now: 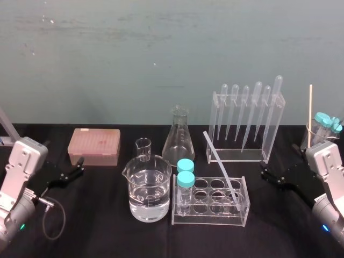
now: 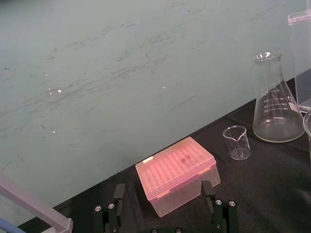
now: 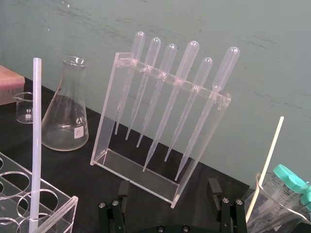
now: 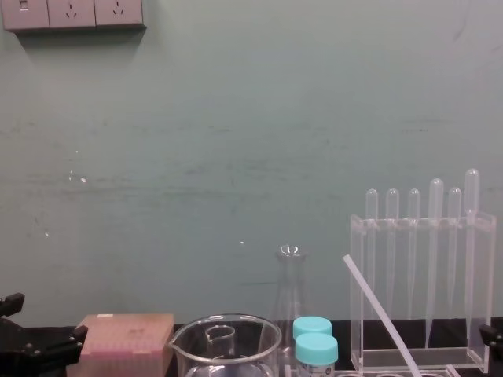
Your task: Pick up the stirring rod with one hand, then place it down.
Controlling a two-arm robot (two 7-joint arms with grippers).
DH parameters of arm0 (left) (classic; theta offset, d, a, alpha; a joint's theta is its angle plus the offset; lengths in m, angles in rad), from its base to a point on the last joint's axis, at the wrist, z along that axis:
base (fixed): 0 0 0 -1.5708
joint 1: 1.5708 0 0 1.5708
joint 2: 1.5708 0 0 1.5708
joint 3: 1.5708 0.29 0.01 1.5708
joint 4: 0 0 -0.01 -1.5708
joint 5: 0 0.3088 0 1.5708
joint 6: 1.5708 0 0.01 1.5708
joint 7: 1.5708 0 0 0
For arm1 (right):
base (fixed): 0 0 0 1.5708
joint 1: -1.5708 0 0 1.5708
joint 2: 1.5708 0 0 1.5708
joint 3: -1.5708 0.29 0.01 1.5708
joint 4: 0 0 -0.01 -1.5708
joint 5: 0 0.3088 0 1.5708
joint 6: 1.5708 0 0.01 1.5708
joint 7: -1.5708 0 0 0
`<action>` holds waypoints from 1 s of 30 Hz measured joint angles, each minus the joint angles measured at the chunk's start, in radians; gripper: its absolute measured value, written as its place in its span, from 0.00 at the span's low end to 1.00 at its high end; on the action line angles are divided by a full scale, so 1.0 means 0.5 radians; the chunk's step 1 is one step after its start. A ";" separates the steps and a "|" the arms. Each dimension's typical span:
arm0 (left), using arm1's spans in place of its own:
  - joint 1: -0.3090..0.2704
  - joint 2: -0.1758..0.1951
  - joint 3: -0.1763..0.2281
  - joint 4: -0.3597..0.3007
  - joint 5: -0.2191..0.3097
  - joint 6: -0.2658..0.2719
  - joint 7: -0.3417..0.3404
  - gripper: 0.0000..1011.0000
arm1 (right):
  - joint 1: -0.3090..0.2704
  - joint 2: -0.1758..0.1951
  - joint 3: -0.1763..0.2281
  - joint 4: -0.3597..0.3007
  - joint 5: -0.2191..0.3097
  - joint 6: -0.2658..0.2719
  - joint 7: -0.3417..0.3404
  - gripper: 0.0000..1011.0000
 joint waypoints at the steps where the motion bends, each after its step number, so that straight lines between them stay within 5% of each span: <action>1: 0.000 0.000 0.000 0.000 0.000 0.000 0.000 0.99 | 0.000 0.000 0.000 0.000 0.000 0.000 0.000 0.99; 30: 0.000 0.000 0.000 0.000 0.000 0.000 0.000 0.99 | 0.000 0.000 0.000 0.000 0.000 0.000 0.000 0.99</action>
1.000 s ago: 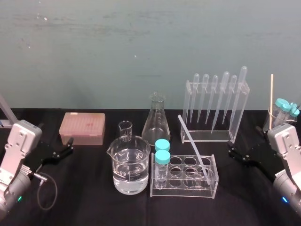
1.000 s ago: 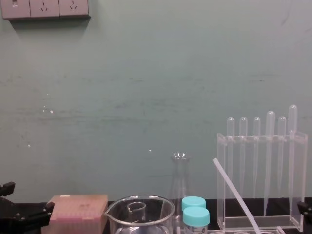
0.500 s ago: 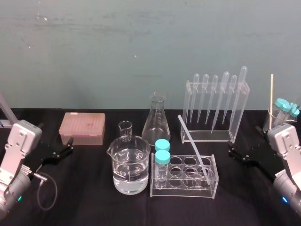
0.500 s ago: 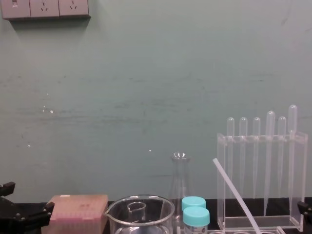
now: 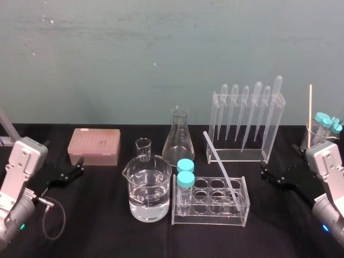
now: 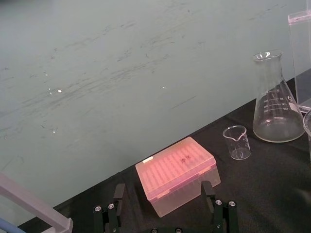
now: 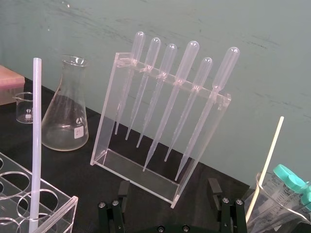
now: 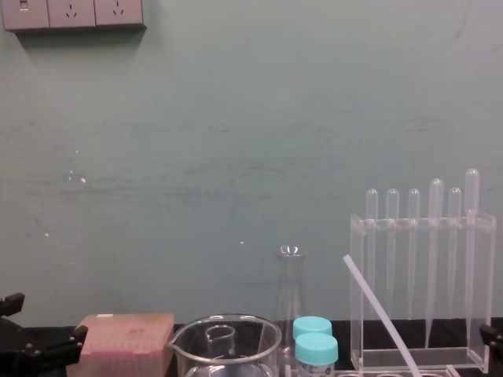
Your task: Pick up the stirring rod with one hand, then place it down.
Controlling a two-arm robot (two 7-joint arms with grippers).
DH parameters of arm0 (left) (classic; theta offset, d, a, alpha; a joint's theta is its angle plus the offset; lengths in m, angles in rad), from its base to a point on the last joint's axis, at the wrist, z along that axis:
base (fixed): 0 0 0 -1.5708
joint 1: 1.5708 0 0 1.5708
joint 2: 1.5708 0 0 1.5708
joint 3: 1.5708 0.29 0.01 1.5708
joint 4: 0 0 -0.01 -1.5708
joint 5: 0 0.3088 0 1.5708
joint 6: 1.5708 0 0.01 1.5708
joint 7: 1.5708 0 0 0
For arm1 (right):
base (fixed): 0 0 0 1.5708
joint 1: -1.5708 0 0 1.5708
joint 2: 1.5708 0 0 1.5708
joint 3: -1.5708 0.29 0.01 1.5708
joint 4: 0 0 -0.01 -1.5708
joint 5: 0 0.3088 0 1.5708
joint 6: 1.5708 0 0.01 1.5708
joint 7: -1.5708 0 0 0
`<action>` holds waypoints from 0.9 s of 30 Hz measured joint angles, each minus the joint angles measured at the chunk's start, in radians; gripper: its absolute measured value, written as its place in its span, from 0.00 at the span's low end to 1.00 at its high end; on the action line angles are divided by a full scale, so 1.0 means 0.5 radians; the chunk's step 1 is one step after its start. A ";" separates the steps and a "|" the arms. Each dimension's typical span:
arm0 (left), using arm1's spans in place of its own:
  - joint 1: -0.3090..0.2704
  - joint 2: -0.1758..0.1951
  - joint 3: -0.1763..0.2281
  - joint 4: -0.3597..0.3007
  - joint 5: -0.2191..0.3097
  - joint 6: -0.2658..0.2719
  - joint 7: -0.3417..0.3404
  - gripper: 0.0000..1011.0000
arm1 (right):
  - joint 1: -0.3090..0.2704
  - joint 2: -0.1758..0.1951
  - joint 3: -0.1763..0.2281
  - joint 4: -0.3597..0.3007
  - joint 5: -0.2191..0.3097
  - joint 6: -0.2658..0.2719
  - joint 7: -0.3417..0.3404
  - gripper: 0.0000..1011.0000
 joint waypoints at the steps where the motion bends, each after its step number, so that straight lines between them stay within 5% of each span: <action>1: 0.000 0.000 0.000 0.000 0.000 0.000 0.000 0.99 | 0.000 0.000 0.000 0.000 0.000 0.000 0.000 0.99; 27: 0.000 0.000 0.000 0.000 0.000 0.000 0.000 0.99 | 0.000 0.000 0.000 0.000 0.000 0.000 0.000 0.99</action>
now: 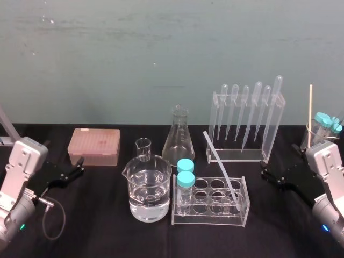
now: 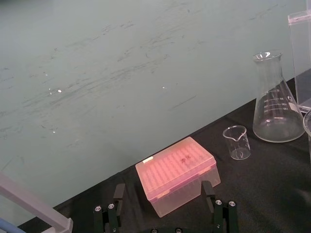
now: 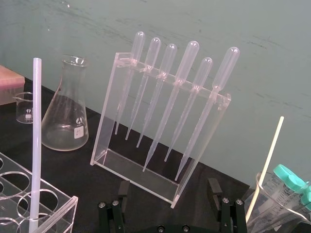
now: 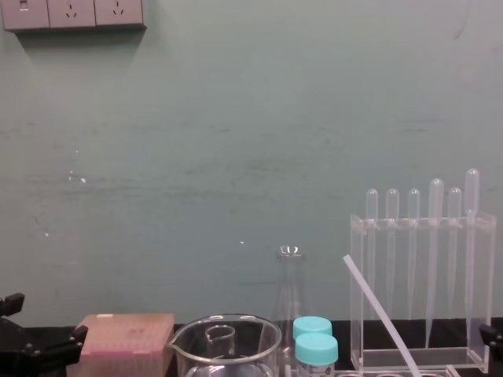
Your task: Pick up the stirring rod with one hand, then place it down.
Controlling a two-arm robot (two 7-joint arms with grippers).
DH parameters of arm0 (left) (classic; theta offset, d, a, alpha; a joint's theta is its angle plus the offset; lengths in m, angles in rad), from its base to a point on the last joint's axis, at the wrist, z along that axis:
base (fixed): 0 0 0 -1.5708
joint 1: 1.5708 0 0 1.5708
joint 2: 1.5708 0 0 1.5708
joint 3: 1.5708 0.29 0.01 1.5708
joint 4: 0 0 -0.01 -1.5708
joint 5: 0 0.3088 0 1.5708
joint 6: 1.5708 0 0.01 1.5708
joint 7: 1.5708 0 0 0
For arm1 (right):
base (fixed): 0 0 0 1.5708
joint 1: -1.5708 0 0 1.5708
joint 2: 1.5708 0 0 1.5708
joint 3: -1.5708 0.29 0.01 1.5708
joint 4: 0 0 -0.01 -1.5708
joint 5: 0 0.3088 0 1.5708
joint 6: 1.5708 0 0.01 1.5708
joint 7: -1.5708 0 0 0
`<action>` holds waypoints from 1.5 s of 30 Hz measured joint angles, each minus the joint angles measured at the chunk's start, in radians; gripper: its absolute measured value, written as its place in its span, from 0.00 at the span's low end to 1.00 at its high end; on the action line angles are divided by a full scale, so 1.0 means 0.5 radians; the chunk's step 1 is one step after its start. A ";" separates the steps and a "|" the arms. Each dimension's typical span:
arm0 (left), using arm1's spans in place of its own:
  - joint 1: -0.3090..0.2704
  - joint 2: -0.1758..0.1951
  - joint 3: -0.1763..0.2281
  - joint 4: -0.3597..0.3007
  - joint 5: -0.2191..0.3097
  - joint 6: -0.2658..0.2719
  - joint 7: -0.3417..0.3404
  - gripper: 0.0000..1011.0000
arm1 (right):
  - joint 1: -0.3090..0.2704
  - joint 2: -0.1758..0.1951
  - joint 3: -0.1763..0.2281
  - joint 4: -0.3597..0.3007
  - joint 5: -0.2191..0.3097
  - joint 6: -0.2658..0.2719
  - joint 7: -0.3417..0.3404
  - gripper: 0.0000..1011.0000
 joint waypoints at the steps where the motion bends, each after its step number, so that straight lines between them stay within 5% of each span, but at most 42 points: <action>1: 0.000 0.000 0.000 0.000 0.000 0.000 0.000 0.99 | 0.000 0.000 0.000 0.000 0.000 0.000 0.000 0.99; 21: 0.000 0.000 0.000 0.000 0.000 0.000 0.000 0.99 | -0.003 -0.005 0.016 0.000 -0.008 -0.007 -0.005 0.99; 31: 0.000 0.000 0.000 0.000 0.000 0.000 0.000 0.99 | -0.024 -0.038 0.142 -0.043 -0.054 -0.199 -0.050 0.99; 36: 0.000 0.000 0.000 0.000 0.000 0.000 0.000 0.99 | 0.041 -0.060 0.132 -0.042 -0.078 -0.336 0.075 0.99; 45: 0.000 0.000 0.000 0.000 0.000 0.000 0.000 0.99 | 0.220 -0.134 0.005 0.056 0.017 -0.444 0.559 0.99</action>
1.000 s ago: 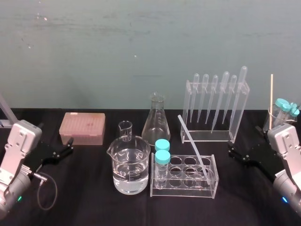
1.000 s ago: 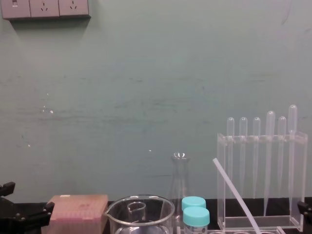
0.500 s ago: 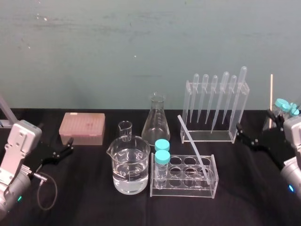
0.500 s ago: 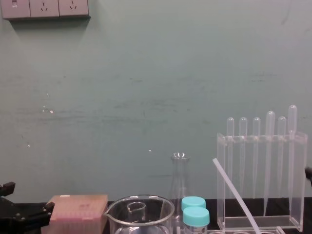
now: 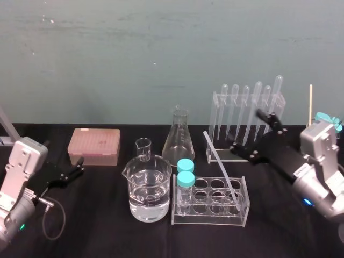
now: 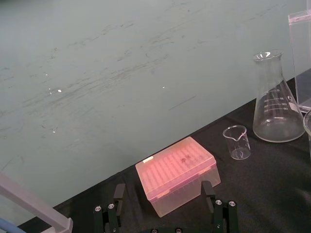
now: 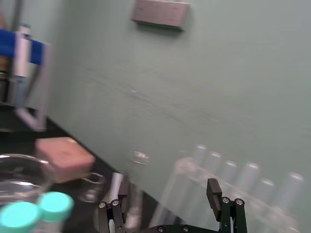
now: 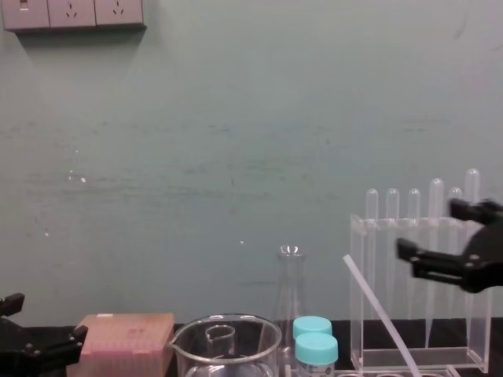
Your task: Pick up the stirring rod with one hand, then place it down.
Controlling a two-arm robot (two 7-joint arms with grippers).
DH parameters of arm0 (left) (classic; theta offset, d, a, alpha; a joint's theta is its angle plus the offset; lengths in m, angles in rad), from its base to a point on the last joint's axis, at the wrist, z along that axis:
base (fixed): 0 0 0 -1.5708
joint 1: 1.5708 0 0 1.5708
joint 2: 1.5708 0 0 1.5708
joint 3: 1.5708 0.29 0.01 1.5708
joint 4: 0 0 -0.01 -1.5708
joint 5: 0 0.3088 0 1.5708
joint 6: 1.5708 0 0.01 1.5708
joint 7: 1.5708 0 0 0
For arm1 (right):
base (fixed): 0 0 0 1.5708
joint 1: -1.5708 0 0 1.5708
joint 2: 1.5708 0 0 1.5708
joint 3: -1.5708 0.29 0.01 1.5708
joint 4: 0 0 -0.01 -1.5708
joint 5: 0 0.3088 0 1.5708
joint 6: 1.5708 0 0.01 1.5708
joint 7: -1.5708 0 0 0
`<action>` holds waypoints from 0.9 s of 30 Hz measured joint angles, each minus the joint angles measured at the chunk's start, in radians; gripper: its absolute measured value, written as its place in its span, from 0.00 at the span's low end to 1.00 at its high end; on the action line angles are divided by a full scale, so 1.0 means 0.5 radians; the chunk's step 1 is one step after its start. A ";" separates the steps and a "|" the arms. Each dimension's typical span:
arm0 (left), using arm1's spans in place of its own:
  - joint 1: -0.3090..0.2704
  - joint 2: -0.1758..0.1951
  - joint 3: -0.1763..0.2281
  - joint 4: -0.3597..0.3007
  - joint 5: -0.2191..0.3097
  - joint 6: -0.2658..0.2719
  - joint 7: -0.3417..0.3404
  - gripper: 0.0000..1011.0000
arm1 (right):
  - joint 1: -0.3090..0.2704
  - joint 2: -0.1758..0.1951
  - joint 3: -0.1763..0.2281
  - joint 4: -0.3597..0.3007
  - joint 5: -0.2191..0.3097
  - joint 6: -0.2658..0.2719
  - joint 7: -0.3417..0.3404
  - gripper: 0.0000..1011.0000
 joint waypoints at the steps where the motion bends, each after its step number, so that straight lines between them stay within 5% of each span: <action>1: 0.000 0.000 0.000 0.000 0.000 0.000 0.000 0.99 | 0.000 0.000 0.000 0.000 0.000 0.000 0.000 0.99; 6: 0.000 0.000 0.000 0.000 0.000 0.000 0.000 0.99 | 0.058 -0.044 -0.041 0.045 0.076 0.028 0.195 0.99; 15: 0.000 0.000 0.000 0.000 0.000 0.000 0.000 0.99 | 0.180 -0.150 -0.050 0.209 0.360 0.375 0.551 0.99; 27: 0.000 0.000 0.000 0.000 0.000 0.000 0.000 0.99 | 0.272 -0.222 -0.033 0.353 0.441 0.599 0.690 0.99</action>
